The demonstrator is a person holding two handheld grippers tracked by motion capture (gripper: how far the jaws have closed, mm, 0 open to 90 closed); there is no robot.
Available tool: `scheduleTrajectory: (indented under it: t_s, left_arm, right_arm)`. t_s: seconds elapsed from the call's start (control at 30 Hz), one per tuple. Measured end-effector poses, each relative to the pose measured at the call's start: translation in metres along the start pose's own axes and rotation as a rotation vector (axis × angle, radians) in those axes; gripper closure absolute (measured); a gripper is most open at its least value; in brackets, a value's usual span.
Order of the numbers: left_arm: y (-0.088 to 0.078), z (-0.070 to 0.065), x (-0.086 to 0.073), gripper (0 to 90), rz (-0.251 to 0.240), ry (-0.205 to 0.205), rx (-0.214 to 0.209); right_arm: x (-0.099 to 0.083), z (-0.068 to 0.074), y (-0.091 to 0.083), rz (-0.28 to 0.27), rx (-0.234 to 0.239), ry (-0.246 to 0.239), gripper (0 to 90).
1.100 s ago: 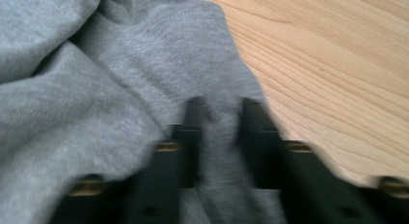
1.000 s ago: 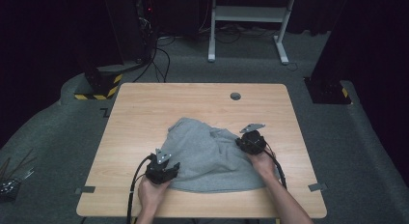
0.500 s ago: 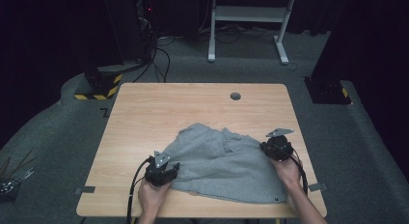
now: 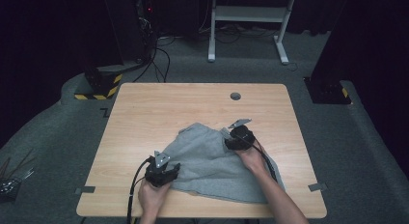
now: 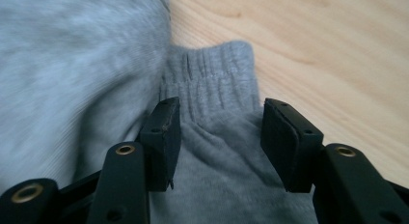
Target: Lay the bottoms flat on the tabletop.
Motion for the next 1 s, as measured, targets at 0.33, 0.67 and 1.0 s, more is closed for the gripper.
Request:
scheduleTrajectory:
  t_s: [0.33,0.67,1.0]
  left_arm:
    - [0.0,0.0,0.0,44.4,0.0,-0.001,0.0]
    - [0.0,0.0,0.0,44.3,0.0,-0.002,0.003]
    - [-0.001,-0.003,-0.001,52.2,-0.005,0.003,-0.007]
  right_arm:
    - [0.003,-0.008,-0.019,-0.048,0.012,-0.05,88.1]
    - [-0.006,-0.079,-0.068,-0.138,-0.14,0.112,87.4]
    - [-0.026,-0.062,-0.053,-0.055,-0.166,0.089,53.6]
Point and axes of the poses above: each handheld gripper's, and its own axes: y roughly forward along the jaws, x roughly out of its top, z roughly to its left, the point moved 6 cm from there along y, roughly forward along the jaws, and after that the axes turned 5 degrees about -x, right-handed, at the moved point
